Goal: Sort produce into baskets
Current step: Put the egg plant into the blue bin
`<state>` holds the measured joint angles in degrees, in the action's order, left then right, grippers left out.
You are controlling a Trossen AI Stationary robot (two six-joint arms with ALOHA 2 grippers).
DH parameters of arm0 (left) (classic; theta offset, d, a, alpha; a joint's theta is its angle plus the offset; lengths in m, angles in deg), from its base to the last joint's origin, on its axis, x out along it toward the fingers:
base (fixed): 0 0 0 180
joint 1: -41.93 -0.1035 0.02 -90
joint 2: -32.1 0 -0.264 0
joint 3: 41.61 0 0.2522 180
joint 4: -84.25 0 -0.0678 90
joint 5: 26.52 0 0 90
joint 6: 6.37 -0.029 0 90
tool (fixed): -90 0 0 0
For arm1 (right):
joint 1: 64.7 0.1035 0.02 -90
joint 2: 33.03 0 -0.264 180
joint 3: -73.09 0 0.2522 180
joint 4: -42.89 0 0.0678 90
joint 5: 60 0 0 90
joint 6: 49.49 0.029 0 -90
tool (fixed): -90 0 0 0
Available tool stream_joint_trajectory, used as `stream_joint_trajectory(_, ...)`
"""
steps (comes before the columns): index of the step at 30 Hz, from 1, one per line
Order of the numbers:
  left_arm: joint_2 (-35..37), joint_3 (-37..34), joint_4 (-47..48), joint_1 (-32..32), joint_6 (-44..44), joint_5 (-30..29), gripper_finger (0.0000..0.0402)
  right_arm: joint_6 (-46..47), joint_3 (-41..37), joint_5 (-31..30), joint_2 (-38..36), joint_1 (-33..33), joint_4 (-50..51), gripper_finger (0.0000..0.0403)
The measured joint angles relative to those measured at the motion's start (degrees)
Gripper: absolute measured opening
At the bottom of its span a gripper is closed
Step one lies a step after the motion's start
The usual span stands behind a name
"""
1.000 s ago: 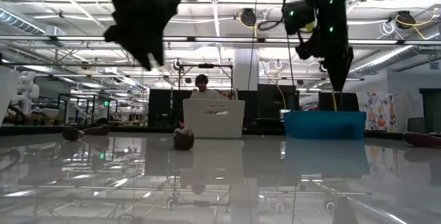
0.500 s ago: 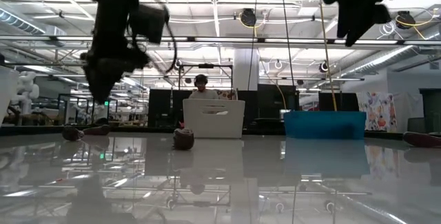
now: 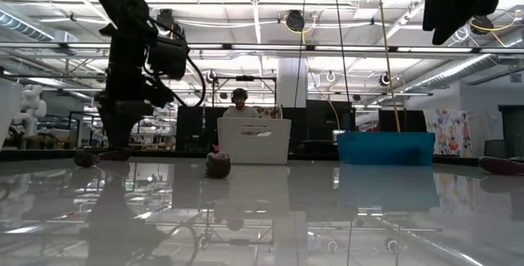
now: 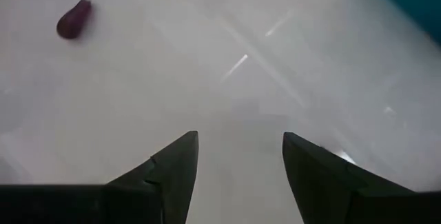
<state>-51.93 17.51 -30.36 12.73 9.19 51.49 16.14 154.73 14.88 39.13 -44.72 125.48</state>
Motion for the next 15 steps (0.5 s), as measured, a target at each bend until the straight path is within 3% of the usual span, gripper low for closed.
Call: stream_joint_trajectory(15,0.00,-3.60,-7.30,-4.97,-3.35,1.49,0.0198,2.73,-0.02,0.46,11.80,11.07,-13.03,0.0203)
